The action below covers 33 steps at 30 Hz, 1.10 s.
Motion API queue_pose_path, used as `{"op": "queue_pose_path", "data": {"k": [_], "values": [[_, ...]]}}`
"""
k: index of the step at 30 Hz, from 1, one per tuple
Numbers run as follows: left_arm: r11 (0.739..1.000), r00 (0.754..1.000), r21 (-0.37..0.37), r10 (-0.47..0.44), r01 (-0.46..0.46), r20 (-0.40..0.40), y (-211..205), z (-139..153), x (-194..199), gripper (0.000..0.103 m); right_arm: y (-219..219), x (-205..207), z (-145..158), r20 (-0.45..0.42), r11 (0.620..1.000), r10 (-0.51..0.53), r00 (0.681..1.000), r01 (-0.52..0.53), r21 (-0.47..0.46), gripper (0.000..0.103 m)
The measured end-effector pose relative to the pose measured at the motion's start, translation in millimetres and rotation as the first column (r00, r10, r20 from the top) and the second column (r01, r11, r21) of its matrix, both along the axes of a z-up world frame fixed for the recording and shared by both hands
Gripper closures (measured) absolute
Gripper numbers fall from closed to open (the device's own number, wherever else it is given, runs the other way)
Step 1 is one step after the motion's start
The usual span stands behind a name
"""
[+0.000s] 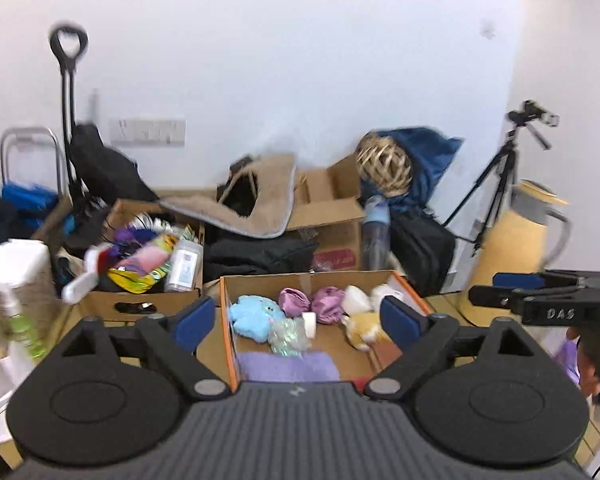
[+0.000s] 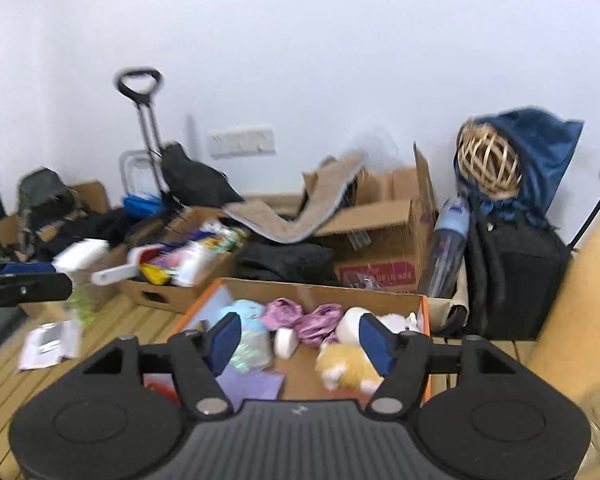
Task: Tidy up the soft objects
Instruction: 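Move both grippers back over the table toward the lavender fluffy towel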
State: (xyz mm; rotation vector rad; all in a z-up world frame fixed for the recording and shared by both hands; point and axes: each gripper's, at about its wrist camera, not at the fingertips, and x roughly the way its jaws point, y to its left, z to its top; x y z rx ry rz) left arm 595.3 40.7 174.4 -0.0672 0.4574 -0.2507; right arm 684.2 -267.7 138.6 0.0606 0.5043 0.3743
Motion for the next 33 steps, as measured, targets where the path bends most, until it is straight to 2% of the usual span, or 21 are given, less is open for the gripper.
{"op": "queue_pose_path", "data": {"k": [3,5,9,12,14,17,19,23,28,33], "values": [[1.0,0.998,0.003,-0.008,0.008,0.066,5,-5,-72,0.005,-11,-79,7,0.076,1.0,0.015,0.997,-0.015,0.007,0.03],[1.0,0.995,0.026,-0.002,-0.001,0.102,5,-16,-123,0.004,-16,-127,5,0.123,1.0,0.022,0.992,-0.023,0.014,0.03],[0.994,0.976,0.081,0.061,-0.08,0.21,-4,-50,-210,0.0,-21,-218,-12,0.188,0.999,0.023,0.982,-0.031,0.042,0.019],[0.989,0.972,0.094,0.089,-0.112,0.216,-8,-80,-261,0.0,-16,-278,-33,0.243,1.0,0.007,0.97,-0.006,-0.006,0.018],[0.991,0.971,0.056,0.103,-0.118,0.216,-9,-96,-298,0.0,-14,-317,-48,0.265,1.0,-0.017,0.964,0.021,-0.011,0.018],[0.995,0.971,0.02,0.096,-0.103,0.22,-8,-110,-336,0.0,-18,-364,-73,0.231,0.998,-0.043,0.972,0.031,0.055,0.013],[0.996,0.976,0.005,0.085,-0.088,0.203,-8,-115,-348,0.0,-20,-390,-89,0.192,0.994,-0.064,0.979,0.045,0.102,0.013],[0.997,0.981,-0.019,0.08,-0.078,0.175,-6,-117,-347,0.0,-19,-407,-100,0.182,0.995,-0.075,0.98,0.062,0.078,0.013],[0.995,0.986,-0.039,0.096,-0.092,0.134,-5,-127,-326,0.0,-18,-393,-105,0.169,0.992,-0.101,0.98,0.087,0.087,0.013],[0.995,0.993,-0.038,0.09,-0.088,0.07,-16,-144,-282,0.0,-19,-361,-124,0.121,0.986,-0.133,0.984,0.119,0.117,0.014]]}}
